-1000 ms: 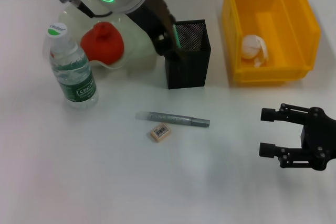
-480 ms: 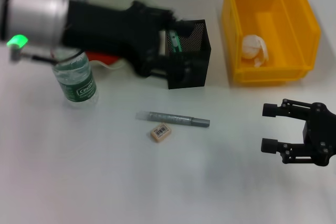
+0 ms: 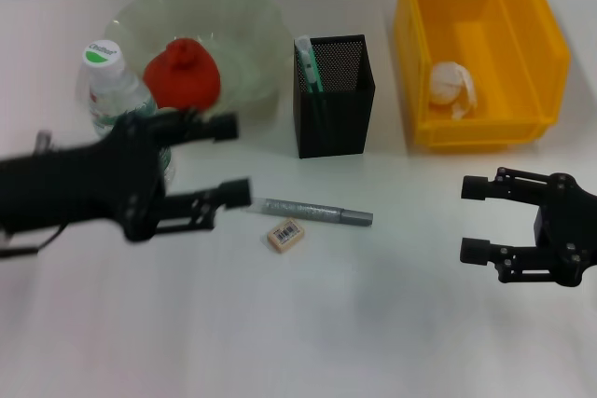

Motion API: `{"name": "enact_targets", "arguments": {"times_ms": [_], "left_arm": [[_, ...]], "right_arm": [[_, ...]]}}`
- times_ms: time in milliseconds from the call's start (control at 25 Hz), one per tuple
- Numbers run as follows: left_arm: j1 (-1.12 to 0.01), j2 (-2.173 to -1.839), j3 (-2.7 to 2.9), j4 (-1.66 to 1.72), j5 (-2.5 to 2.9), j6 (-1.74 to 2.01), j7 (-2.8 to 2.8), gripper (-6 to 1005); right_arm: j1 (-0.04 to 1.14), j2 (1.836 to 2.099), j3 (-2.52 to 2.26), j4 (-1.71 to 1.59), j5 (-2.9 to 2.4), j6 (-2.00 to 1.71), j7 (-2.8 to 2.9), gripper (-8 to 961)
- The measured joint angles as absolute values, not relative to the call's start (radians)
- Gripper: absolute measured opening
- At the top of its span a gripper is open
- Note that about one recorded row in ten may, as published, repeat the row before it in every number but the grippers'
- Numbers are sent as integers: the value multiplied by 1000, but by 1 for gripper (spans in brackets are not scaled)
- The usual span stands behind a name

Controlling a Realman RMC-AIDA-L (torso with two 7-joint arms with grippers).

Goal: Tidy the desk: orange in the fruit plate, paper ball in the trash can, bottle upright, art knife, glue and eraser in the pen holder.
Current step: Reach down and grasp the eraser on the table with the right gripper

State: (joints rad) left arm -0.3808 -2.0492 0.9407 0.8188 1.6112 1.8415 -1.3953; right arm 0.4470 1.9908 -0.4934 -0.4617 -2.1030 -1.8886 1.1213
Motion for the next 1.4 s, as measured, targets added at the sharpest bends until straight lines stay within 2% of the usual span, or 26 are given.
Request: {"name": "enact_targets", "arguments": {"times_ms": [40, 80, 160, 200, 360, 520, 880, 1400], "left_arm": [[-381, -2049, 941, 819, 1611, 1842, -1395, 748], [-373, -2011, 917, 591, 1614, 1849, -1184, 748], [-373, -2011, 917, 591, 1614, 1849, -1184, 747], [-368, -1995, 923, 511, 1619, 1841, -1106, 747], [-364, -1989, 925, 470, 1636, 1833, -1060, 746], [-322, -2002, 925, 447, 1752, 1719, -982, 744], [-319, -2007, 929, 443, 1767, 1717, -933, 742], [-325, -2011, 928, 441, 1767, 1701, -899, 742]], "right_arm": [[449, 1990, -494, -462, -2103, -1891, 1125, 819], [451, 1990, -494, -464, -2103, -1893, 1128, 819], [456, 1989, -495, -465, -2103, -1896, 1135, 819], [459, 1988, -496, -465, -2103, -1896, 1139, 819], [469, 1983, -501, -465, -2104, -1893, 1151, 819], [481, 1981, -505, -464, -2109, -1887, 1169, 819], [515, 1977, -511, -512, -2114, -1892, 1247, 819], [676, 1973, -783, -729, -2118, -1821, 1571, 818]]}}
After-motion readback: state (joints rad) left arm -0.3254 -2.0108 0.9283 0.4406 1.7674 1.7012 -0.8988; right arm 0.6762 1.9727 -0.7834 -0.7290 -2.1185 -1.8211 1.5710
